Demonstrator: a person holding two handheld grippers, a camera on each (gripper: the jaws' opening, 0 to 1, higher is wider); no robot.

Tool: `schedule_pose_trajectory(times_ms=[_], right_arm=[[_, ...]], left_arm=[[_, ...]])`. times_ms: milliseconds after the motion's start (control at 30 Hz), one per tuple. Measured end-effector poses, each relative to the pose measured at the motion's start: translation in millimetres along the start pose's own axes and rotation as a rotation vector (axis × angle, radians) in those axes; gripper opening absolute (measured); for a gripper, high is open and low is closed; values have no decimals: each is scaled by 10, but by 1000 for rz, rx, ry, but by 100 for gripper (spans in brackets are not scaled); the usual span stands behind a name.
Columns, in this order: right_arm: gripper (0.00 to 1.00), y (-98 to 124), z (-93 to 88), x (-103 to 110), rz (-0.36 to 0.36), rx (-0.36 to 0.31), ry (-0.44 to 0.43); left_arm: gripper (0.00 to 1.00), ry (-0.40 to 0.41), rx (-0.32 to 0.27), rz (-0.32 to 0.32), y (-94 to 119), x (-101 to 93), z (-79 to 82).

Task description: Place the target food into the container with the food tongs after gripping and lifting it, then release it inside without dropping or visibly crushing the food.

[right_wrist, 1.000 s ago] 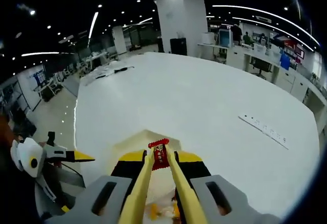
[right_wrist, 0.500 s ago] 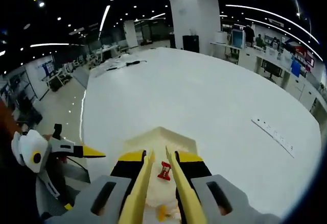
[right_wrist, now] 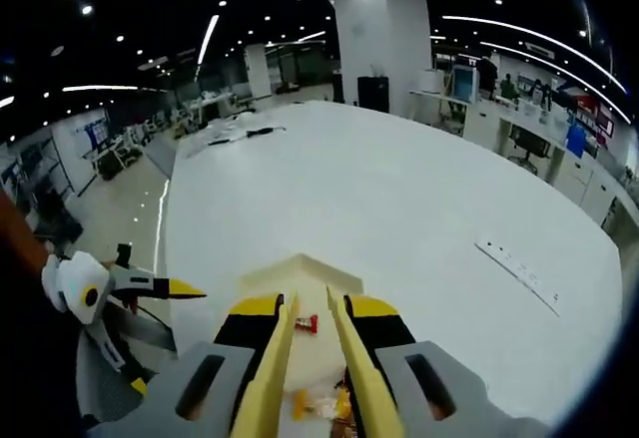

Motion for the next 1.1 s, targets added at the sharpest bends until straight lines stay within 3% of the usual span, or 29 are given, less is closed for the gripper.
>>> schedule_pose_trajectory(times_ms=[233, 500, 833, 1100], right_arm=[[23, 294, -34, -283, -52, -6, 9], [24, 485, -258, -542, -132, 6, -8], [24, 512, -509, -726, -202, -4, -64], [25, 360, -774, -841, -230, 23, -98]], left_arm=[[99, -2, -17, 20, 20, 29, 17], [99, 46, -50, -3, 25, 11, 47], [99, 54, -50, -6, 23, 17, 46], [99, 46, -41, -4, 17, 18, 37]])
Point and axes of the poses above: the point that each gripper's makers call its tool centre point, and the gripper's own axes: y roughly backward along the fingers, x roughly to its left, z roughly out of its top, the point moved 8 cm from there along y, roughly backward along the fingers, and after that the axes turned 1 degree about x, right-handed, at the moved point
